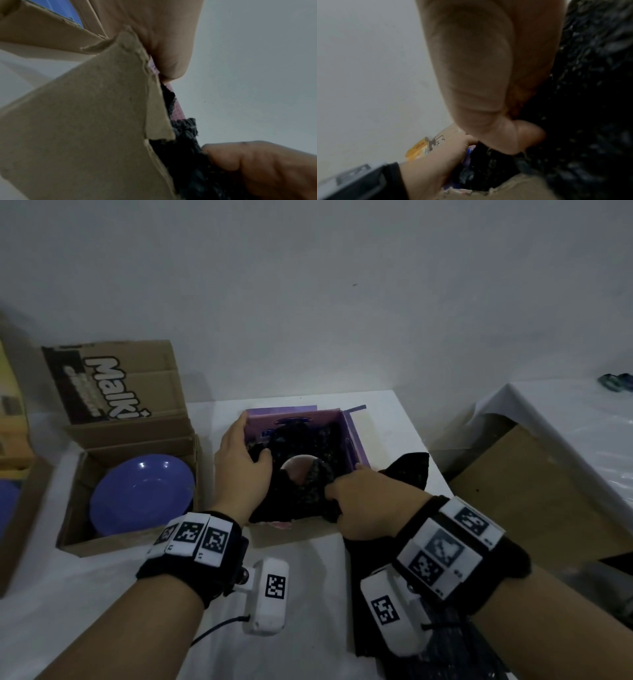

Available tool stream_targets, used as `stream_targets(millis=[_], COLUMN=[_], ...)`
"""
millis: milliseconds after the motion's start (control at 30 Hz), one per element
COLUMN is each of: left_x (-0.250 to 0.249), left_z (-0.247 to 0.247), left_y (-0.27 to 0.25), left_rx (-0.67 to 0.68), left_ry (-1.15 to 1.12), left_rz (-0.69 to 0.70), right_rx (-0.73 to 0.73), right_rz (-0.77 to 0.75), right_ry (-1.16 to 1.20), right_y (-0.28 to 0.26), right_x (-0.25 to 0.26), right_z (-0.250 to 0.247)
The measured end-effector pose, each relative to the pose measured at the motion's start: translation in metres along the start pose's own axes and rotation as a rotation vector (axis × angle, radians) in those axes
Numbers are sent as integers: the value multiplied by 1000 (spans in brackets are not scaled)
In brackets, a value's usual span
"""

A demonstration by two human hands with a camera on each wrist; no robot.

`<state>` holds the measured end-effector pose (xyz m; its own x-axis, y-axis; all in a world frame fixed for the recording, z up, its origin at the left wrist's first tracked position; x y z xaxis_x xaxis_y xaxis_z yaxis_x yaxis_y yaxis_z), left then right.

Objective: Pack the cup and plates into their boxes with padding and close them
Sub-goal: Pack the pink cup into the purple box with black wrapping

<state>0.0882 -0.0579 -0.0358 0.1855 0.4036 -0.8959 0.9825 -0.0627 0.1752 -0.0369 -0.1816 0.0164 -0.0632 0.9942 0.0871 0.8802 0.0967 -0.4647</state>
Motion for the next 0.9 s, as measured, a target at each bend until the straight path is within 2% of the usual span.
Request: stream_targets(millis=[233, 400, 467, 500, 567, 667, 733, 900], left_x=[1, -3, -3, -1, 3, 5, 5, 6], left_z=[6, 5, 5, 5, 7, 10, 10, 12], left_y=[0, -1, -2, -1, 0, 1, 1, 3], left_rx=[33, 26, 33, 39, 45, 53, 57, 76], left_ry=[21, 23, 21, 19, 10, -8, -13, -19], left_rz=[18, 30, 37, 32, 26, 35, 17, 63], right_rx=[179, 137, 140, 115, -42, -311, -329, -429], right_rz=[13, 11, -20, -36, -44, 120, 251, 157], right_ry=[-166, -373, -351, -345, -392, -510, -409, -204], right_y=[16, 18, 19, 17, 12, 1, -4, 10], right_x=[-7, -6, -1, 2, 2, -12, -25, -3], right_z=[12, 11, 8, 3, -16, -50, -57, -54])
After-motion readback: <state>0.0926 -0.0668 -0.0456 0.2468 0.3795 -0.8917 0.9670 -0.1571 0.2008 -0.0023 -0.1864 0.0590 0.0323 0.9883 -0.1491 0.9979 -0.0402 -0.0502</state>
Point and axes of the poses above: each hand's wrist, its own y-axis towards the middle knuckle, its own z-axis out of the palm, x = y × z, the point moved 8 cm from there along y, towards the middle knuckle, and after that the axes turned 7 degrees about -x, right-handed, at the moved point
